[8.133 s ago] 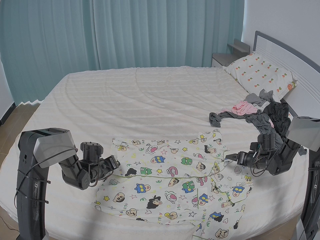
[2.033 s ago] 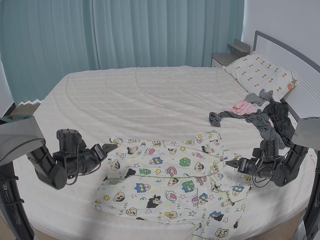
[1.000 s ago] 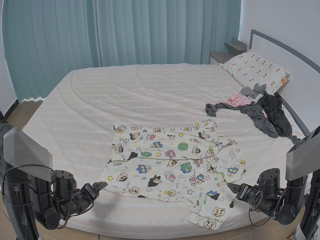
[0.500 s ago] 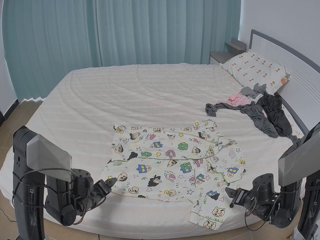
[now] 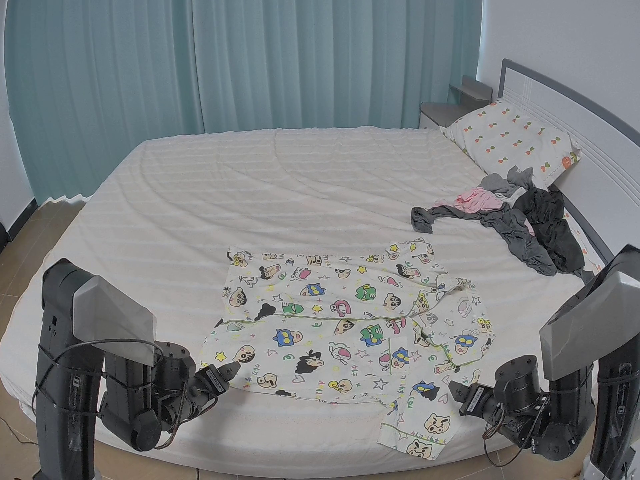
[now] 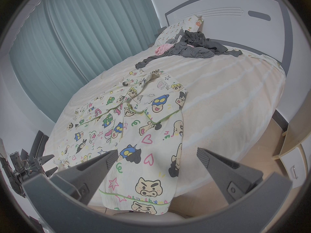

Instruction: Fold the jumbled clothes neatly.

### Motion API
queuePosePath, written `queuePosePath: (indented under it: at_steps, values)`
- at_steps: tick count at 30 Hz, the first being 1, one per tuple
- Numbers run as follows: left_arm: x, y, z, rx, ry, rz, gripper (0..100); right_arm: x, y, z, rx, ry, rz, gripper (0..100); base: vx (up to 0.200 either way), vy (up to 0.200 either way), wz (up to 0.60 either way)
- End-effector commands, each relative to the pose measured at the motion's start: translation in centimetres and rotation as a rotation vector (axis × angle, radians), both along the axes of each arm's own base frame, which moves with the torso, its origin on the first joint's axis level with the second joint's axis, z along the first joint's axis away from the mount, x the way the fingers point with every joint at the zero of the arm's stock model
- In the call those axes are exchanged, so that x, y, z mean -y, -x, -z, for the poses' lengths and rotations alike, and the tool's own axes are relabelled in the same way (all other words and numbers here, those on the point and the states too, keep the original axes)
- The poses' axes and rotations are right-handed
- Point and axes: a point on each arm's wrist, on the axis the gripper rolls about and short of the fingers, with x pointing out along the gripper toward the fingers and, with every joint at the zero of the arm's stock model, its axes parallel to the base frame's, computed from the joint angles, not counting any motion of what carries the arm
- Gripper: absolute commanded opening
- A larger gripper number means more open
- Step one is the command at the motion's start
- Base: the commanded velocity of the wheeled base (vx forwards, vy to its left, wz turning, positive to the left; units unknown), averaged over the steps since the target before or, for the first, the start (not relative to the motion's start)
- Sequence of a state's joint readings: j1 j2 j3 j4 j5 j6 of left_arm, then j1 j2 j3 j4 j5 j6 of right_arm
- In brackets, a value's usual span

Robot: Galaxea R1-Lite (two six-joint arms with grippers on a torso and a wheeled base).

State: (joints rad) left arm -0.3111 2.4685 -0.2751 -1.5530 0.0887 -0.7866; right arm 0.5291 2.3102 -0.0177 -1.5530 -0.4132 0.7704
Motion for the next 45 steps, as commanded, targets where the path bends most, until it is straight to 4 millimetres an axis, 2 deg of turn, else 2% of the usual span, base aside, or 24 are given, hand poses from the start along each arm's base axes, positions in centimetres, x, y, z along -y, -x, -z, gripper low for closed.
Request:
queuePosePath:
  at_steps: [1, 9, 17, 18, 25, 32, 38, 45]
  values:
    - [0.0, -0.2, 0.1, 0.013, 0.003, -0.001, 100, 0.2, 0.3, 0.1, -0.012, 0.002, 0.003, 100, 0.0, 0.0, 0.0]
    - [0.0, -1.9, 0.8, 0.062, -0.02, -0.022, 100, 0.2, 0.3, 0.2, -0.014, 0.003, 0.004, 100, 0.0, 0.0, 0.0]
    - [0.1, -2.0, 1.1, 0.031, -0.07, -0.009, 100, 0.2, 0.3, 0.2, -0.017, 0.004, 0.004, 100, 0.0, 0.0, 0.0]
    - [0.1, -2.0, 1.1, 0.029, -0.073, -0.01, 0, 0.2, 0.3, 0.2, -0.017, 0.004, 0.004, 100, 0.0, 0.0, 0.0]
    - [0.1, -2.0, 1.3, 0.016, -0.085, -0.019, 0, 0.3, 0.3, 0.2, -0.019, -0.008, 0.011, 100, 0.0, 0.0, 0.0]
    - [0.0, -1.9, 1.3, 0.017, -0.114, -0.055, 0, 1.2, -0.1, 0.7, -0.073, -0.062, -0.018, 100, 0.0, 0.0, 0.0]
    - [-0.9, -1.1, 1.2, -0.012, -0.129, -0.084, 0, 1.3, 0.2, 3.1, -0.195, -0.058, -0.062, 100, 0.0, 0.0, 0.0]
    - [-1.1, -0.2, 0.9, -0.033, -0.126, -0.086, 0, 0.8, -0.1, 3.6, -0.208, -0.048, -0.16, 100, 0.0, 0.0, 0.0]
